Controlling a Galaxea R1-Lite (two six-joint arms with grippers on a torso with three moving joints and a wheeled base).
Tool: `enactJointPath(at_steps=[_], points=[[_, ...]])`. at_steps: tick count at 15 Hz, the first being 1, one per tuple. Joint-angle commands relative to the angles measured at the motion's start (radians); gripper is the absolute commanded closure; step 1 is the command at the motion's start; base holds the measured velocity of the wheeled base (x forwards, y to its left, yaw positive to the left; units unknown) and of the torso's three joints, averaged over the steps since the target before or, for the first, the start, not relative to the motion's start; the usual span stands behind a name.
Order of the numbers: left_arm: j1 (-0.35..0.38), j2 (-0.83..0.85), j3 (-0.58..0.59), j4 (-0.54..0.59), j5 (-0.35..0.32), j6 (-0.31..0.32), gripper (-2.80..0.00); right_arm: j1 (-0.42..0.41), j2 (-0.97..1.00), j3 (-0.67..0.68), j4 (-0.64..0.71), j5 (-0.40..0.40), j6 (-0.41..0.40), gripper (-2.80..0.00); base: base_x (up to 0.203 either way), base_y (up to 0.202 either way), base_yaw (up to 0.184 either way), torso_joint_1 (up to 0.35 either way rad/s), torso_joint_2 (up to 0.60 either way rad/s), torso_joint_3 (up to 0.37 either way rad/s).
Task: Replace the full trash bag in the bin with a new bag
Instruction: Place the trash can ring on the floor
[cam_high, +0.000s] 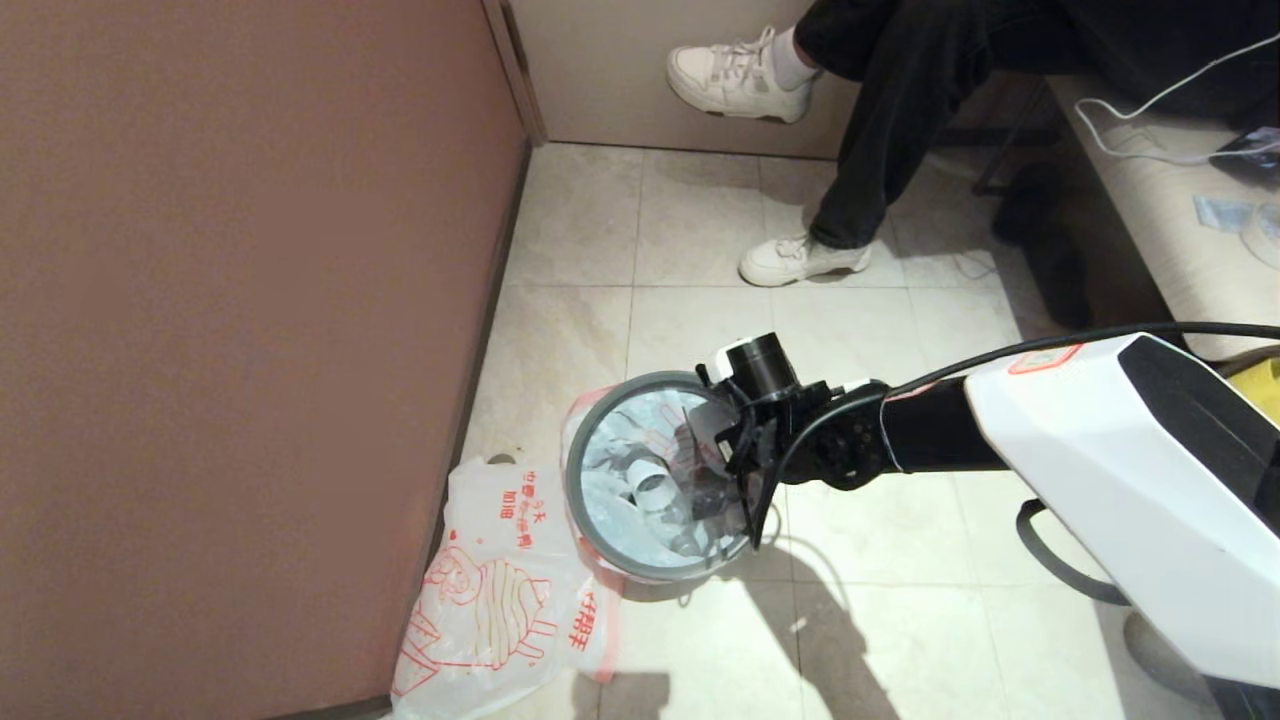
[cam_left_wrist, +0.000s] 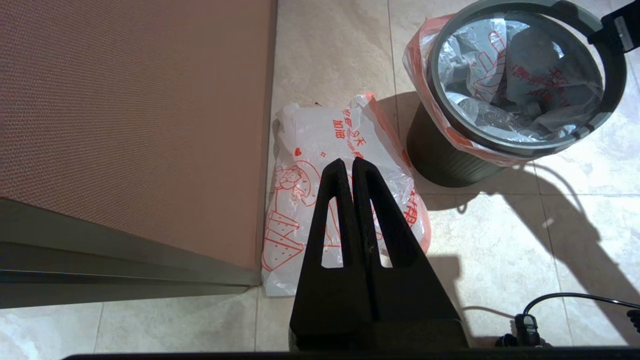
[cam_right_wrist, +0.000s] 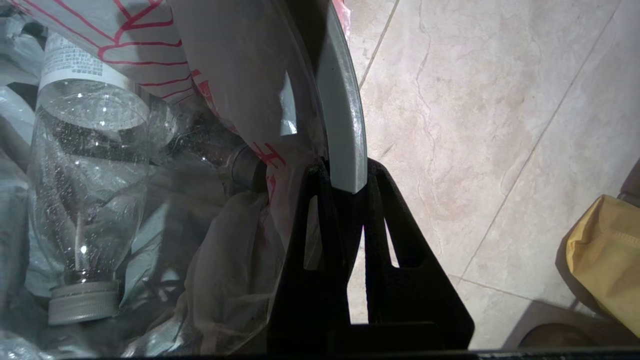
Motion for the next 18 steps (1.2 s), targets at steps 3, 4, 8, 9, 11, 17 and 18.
enactJointPath(at_steps=[3, 4, 8, 9, 11, 17, 18], points=[[0.000, 0.000, 0.000, 0.000, 0.001, 0.000, 0.00, -0.017, -0.043, 0.001, 0.034, 0.004, 0.002, 0.00, 0.000, 0.000, 0.000, 0.000, 0.00, 0.000], [0.000, 0.001, 0.000, 0.000, 0.001, 0.000, 0.00, -0.016, -0.046, 0.001, 0.034, 0.006, 0.008, 0.00, 0.000, 0.000, 0.000, 0.000, 0.00, 0.000], [0.000, 0.001, 0.000, 0.000, 0.001, 0.000, 0.00, -0.006, -0.118, 0.001, 0.110, 0.025, 0.081, 0.00, 0.000, 0.000, 0.000, 0.000, 0.00, 0.000], [0.001, 0.001, 0.000, 0.000, 0.001, 0.000, 0.00, 0.000, -0.149, 0.001, 0.156, 0.034, 0.127, 0.00, 0.000, 0.000, 0.000, 0.000, 0.00, 0.000], [0.001, 0.000, 0.000, -0.001, 0.001, 0.000, 0.00, 0.015, -0.218, 0.002, 0.252, 0.060, 0.199, 0.00, 0.000, 0.000, 0.000, 0.000, 0.00, 0.000], [0.000, 0.001, 0.000, -0.001, 0.001, 0.000, 0.00, 0.011, -0.512, 0.155, 0.384, 0.071, 0.282, 0.00, 0.000, 0.000, 0.000, 0.000, 0.00, 0.000], [0.000, 0.001, 0.000, 0.000, 0.001, 0.000, 0.00, -0.017, -0.569, 0.209, 0.386, 0.069, 0.282, 0.00, 0.000, 0.000, 0.000, 0.000, 0.00, 0.000]])
